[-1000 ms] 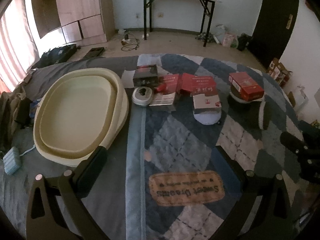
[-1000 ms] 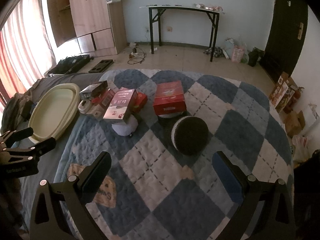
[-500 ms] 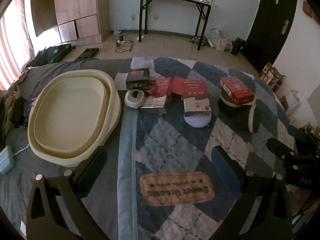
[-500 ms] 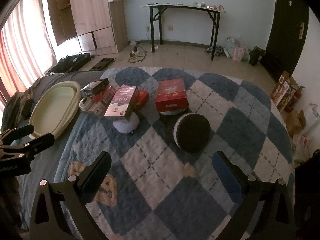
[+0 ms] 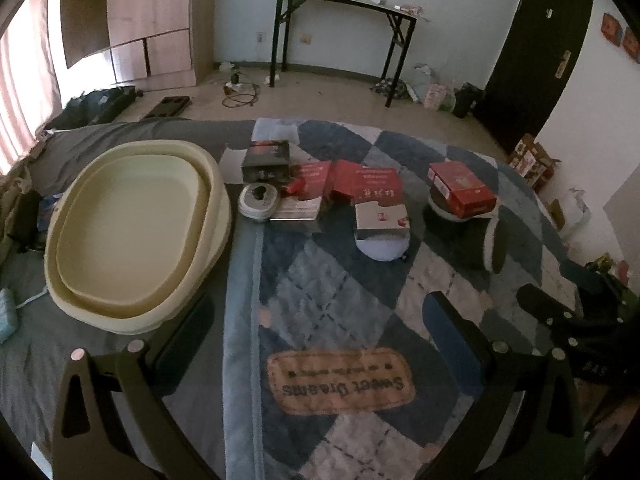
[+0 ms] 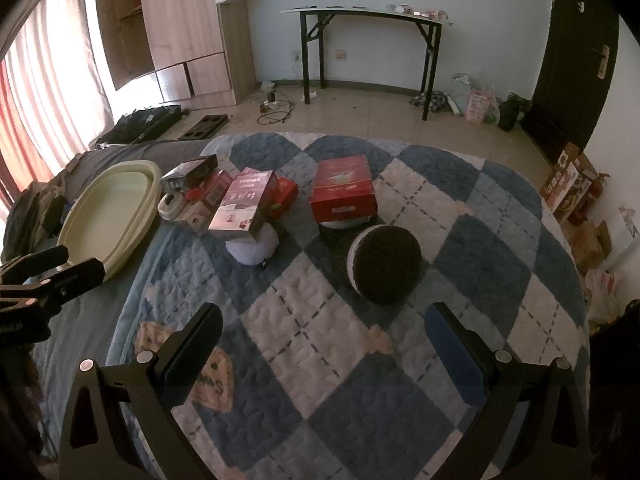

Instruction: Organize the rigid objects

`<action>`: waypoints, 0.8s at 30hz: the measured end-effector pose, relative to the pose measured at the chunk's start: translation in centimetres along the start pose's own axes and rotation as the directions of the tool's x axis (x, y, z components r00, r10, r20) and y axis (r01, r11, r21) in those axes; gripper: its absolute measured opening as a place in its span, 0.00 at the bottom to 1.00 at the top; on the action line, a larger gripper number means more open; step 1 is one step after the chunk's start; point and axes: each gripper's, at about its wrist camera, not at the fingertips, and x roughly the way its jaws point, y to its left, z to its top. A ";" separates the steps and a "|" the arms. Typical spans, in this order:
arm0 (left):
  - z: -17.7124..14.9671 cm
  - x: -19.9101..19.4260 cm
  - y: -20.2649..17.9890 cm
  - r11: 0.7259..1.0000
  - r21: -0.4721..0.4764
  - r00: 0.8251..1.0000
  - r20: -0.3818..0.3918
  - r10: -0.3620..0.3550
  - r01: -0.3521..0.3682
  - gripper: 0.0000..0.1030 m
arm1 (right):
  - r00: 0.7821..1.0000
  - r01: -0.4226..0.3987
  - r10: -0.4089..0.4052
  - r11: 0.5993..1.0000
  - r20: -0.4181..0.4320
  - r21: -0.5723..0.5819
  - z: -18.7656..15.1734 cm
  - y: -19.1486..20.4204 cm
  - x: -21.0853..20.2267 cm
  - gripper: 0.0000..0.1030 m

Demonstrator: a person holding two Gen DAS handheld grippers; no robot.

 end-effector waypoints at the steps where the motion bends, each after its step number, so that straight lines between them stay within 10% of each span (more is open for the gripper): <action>1: 0.0 0.0 0.0 1.000 0.000 1.000 0.000 -0.005 0.005 1.00 | 1.000 0.000 0.000 1.000 0.000 0.001 0.0 0.0 0.0 1.00; 24: -0.5 0.6 1.5 0.999 -0.020 0.999 -0.014 0.049 -0.050 1.00 | 1.000 0.003 -0.003 1.000 0.002 0.008 0.1 -0.9 -0.1 1.00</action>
